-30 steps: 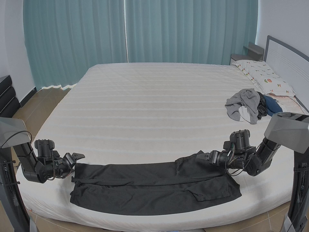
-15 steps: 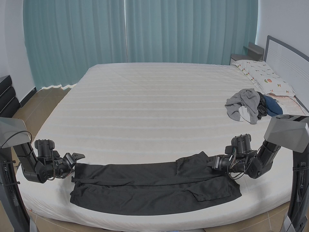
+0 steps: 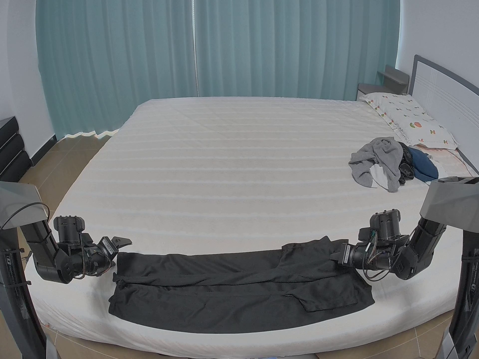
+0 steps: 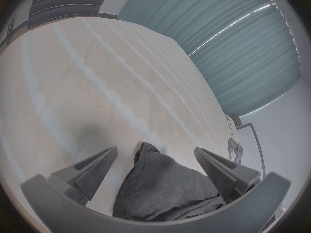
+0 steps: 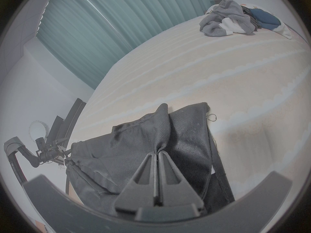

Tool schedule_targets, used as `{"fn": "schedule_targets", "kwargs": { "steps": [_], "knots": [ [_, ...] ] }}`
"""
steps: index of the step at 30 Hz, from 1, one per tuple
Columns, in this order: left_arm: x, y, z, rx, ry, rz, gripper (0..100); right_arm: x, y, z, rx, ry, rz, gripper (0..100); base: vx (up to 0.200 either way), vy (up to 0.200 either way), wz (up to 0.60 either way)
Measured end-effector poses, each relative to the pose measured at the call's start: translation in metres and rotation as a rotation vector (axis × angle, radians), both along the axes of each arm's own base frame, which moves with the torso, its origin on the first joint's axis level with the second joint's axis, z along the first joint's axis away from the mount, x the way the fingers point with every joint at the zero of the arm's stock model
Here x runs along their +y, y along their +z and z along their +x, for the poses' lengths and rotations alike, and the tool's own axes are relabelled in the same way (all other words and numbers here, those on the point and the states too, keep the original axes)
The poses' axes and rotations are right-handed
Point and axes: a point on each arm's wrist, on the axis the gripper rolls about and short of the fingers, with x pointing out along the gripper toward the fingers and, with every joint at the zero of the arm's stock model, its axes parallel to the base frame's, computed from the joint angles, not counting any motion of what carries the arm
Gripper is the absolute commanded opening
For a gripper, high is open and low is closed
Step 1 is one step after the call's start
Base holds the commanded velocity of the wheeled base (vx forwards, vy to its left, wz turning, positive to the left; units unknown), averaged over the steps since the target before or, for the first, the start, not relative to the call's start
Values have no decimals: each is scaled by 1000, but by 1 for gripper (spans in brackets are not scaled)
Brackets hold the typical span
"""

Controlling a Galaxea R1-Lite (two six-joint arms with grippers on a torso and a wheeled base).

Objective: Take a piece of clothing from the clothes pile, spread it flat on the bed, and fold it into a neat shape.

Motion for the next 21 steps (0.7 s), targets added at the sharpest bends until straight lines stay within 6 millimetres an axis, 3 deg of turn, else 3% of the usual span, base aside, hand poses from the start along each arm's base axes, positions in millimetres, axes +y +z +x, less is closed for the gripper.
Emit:
{"fn": "schedule_targets", "kwargs": {
  "steps": [9,10,21],
  "knots": [
    [0,0,0,0,2,-2,100,-2,-4,-11,20,25,-32,0,0,0,0],
    [0,0,0,0,3,-3,100,-3,-3,-11,19,24,-33,100,0,0,0],
    [-3,15,-16,-4,-7,14,100,-3,5,-12,3,7,-22,100,0,0,0]
  ]
}}
